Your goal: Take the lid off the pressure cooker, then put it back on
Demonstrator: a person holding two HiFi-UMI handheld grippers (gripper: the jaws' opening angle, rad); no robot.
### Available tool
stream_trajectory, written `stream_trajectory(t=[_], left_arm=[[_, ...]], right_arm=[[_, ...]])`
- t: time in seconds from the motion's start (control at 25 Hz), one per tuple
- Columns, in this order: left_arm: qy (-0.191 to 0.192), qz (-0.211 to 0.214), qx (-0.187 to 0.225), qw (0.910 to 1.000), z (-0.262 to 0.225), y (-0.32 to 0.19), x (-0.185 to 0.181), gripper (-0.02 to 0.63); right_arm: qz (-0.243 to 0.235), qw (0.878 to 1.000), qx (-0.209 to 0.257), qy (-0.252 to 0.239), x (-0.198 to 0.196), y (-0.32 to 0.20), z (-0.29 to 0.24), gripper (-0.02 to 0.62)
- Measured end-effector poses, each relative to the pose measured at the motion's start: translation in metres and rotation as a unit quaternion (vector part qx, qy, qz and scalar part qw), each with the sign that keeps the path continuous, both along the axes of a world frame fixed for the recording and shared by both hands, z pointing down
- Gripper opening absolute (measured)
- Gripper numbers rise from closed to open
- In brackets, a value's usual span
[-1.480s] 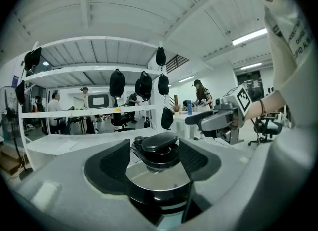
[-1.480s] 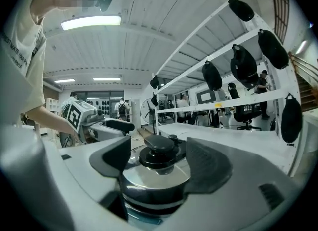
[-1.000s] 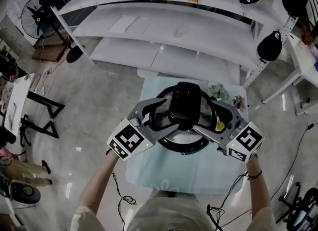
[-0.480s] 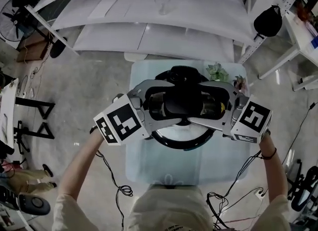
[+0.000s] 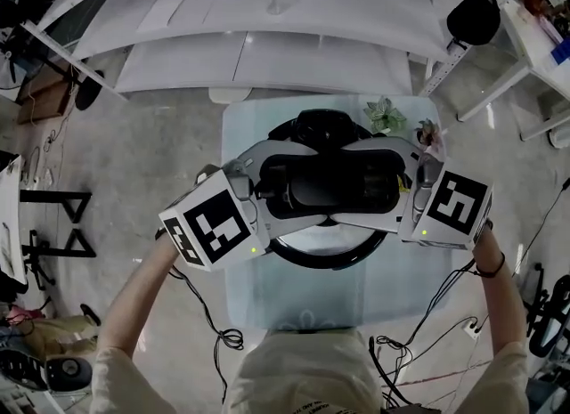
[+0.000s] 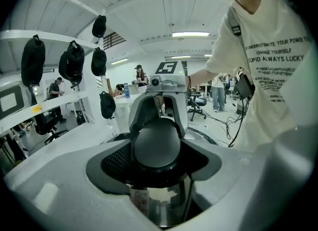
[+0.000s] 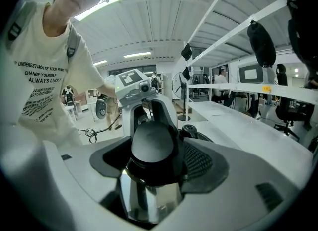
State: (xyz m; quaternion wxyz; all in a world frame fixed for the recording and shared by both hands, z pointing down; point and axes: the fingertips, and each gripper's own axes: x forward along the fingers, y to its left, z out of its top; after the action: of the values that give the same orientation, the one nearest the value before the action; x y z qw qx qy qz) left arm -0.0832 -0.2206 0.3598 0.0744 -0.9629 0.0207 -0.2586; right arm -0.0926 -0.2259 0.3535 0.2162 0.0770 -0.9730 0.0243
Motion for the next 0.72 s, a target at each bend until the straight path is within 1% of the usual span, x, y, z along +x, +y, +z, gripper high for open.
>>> stream_trajectory(t=[0.16,0.24,0.32,0.72], left_arm=[[0.006,0.003,-0.001,1.0000,-0.0002,0.0006,0.0000,0.300],[0.010,0.005,-0.002,0.9999,0.0002,0.0012,-0.0002,0.296],[0.013,0.007,-0.002,0.9999,-0.0001,0.0013,-0.0006,0.295],[0.014,-0.005,-0.001,0.9999,0.0005,0.0001,0.0004,0.290]], right_arm=[[0.002,1.000,-0.006,-0.002,-0.0019,0.0006,-0.0011,0.312],[-0.005,1.000,-0.008,0.001,-0.0029,0.0029,-0.0006,0.301],[-0.015,1.000,-0.008,0.004,-0.0042,0.0051,-0.0006,0.276],[-0.015,1.000,-0.002,0.003,-0.0041,0.0052,0.0001,0.275]])
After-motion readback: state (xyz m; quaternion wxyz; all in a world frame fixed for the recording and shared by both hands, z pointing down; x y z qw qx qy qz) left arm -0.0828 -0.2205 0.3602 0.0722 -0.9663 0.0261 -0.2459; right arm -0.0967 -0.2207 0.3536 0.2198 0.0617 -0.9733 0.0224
